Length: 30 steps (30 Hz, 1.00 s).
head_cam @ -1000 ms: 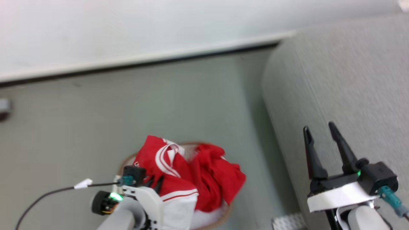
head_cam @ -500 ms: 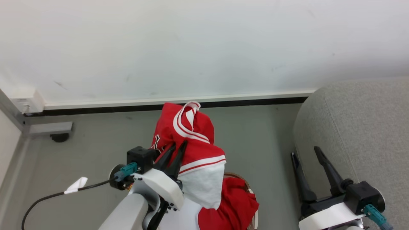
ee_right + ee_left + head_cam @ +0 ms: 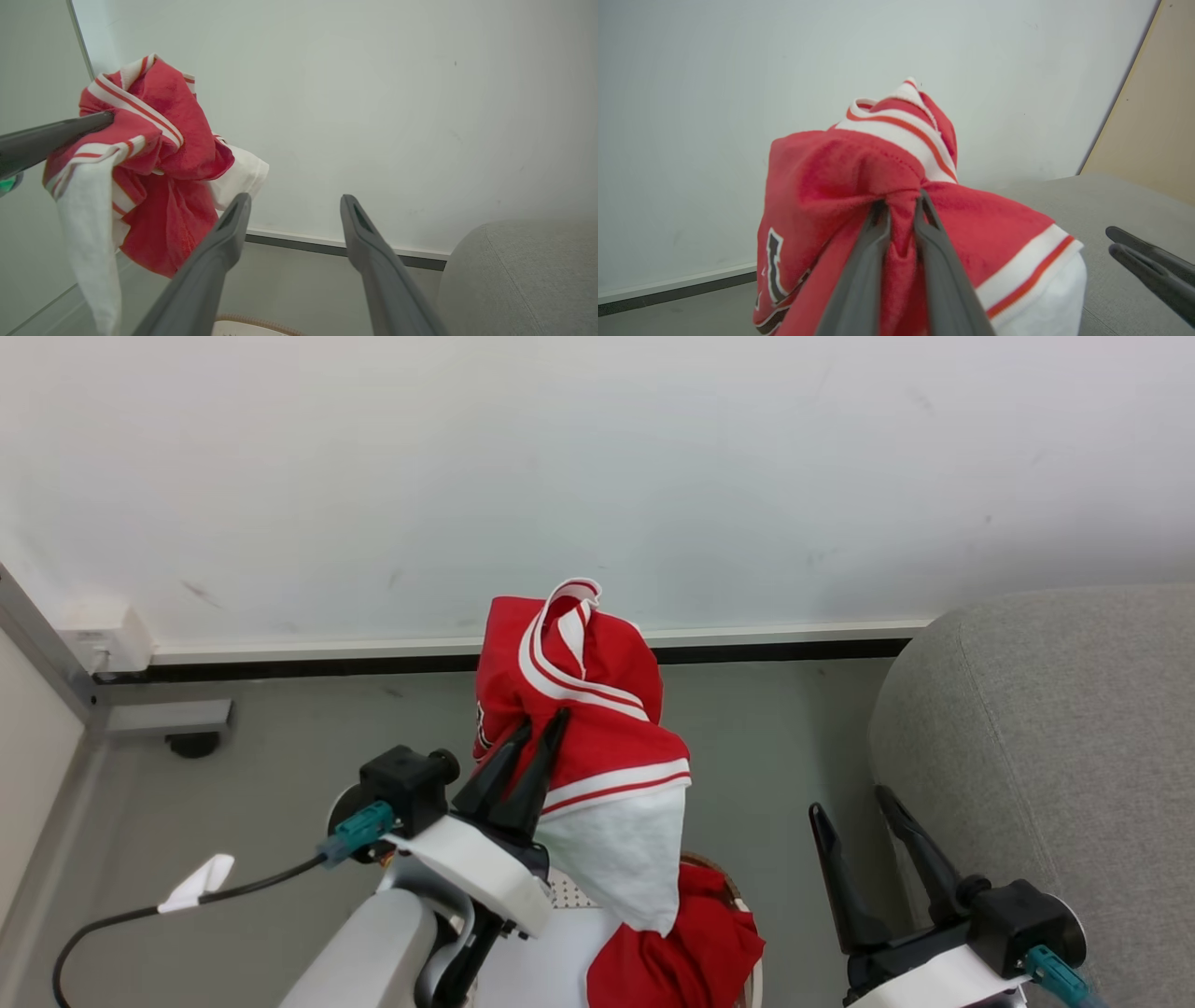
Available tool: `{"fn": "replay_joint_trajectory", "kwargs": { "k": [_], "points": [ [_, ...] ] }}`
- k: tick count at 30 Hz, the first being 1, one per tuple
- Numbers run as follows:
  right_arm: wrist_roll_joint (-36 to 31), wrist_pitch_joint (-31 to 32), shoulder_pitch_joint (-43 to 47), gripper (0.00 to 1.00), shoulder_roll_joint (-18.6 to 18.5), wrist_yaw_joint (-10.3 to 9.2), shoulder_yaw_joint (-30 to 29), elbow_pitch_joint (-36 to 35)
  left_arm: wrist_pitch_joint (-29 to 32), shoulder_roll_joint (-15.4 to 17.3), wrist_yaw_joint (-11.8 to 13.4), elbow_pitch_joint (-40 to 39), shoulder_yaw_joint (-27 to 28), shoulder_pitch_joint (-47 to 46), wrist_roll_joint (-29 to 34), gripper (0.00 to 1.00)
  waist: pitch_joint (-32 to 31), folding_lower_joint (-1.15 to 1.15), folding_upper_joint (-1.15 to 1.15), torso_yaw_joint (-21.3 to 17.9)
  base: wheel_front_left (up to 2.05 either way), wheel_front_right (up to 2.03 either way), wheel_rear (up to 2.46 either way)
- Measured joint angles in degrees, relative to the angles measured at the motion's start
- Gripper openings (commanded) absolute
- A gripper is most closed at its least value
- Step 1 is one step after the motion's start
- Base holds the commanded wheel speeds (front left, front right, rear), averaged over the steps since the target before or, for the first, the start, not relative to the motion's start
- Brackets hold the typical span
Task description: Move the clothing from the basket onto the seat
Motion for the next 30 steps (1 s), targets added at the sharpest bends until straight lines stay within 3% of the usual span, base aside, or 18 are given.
{"fn": "replay_joint_trajectory", "kwargs": {
  "k": [5, 13, 30],
  "points": [
    [0.0, 0.0, -0.1, 1.0, -0.3, 0.0, 1.9, 1.0, 0.2, 0.6, 0.5, -1.4, -0.3, 0.4, 0.0, 0.0, 0.3, 0.0, 0.0, 0.0, 0.0, 0.0, 0.0],
    [1.9, 0.0, -2.7, 1.0, -0.9, 0.0, 9.8, 6.1, 0.3, -0.9, 0.7, -3.6, -2.4, 1.4, 0.0, 0.0, 0.1, 0.0, 0.0, 1.3, 0.0, 0.0, 0.0],
    [7.3, 0.0, -13.1, 1.0, -1.8, 0.0, 23.2, 21.1, 2.9, -3.9, 0.2, -9.8, -13.4, 3.3, -2.3, 0.0, -0.6, 0.01, 0.0, 9.4, 0.0, 0.0, 0.0]
  ]
}}
